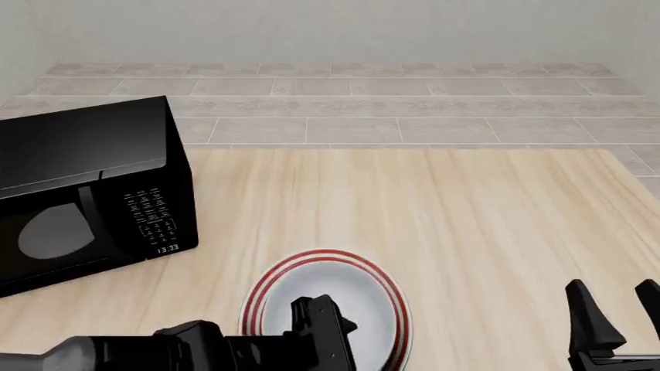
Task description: Pick up the white bowl and put it on the plate.
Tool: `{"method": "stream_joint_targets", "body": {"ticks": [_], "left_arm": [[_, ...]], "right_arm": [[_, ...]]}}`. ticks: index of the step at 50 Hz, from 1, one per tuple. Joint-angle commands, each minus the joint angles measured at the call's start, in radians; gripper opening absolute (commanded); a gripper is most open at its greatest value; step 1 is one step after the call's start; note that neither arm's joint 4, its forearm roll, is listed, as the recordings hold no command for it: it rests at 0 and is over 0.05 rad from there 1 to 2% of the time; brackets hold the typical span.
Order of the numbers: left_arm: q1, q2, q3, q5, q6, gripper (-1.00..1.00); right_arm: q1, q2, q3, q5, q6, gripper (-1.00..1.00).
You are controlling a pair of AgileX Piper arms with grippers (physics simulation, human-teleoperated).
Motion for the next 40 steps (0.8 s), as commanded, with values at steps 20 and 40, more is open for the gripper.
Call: {"method": "stream_joint_targets", "body": {"ticks": [20, 40], "left_arm": [[0.003, -0.139, -0.018, 0.152, 0.029, 1.00], [0.043, -0.302, -0.004, 0.266, 0.067, 1.00]], "right_arm": [[0.000, 0.000, 0.000, 0.000, 0.000, 1.00], [0.000, 0.000, 0.000, 0.000, 0.000, 1.00]]}}
